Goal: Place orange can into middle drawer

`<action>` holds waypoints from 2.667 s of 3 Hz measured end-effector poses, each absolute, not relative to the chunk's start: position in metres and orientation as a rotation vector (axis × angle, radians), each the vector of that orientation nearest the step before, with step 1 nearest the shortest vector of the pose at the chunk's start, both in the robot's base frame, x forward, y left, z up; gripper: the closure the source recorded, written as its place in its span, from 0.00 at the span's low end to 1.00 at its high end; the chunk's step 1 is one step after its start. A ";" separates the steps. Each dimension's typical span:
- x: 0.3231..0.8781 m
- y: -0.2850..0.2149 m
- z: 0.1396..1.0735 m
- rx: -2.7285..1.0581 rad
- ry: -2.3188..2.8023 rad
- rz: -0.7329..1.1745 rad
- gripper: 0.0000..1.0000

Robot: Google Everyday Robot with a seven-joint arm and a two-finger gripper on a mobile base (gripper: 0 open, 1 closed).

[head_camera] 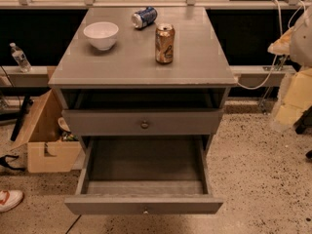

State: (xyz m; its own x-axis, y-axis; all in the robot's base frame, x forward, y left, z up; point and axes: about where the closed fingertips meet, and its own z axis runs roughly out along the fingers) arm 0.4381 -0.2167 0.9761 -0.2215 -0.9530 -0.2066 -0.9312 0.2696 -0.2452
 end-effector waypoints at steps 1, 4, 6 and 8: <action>0.438 -0.217 0.976 -1.724 2.232 -0.098 0.00; 0.512 -0.194 0.965 -1.554 2.182 -0.034 0.00; 0.581 -0.178 0.962 -1.324 2.087 0.060 0.00; 0.688 -0.138 0.939 -1.102 1.987 0.220 0.00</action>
Offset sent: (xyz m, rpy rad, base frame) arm 0.0469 0.0080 -0.0042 0.0945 -0.0646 -0.0606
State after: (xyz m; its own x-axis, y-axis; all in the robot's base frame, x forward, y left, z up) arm 0.6878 -0.1380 0.9390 -0.2679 -0.6214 -0.7362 -0.7677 0.5994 -0.2266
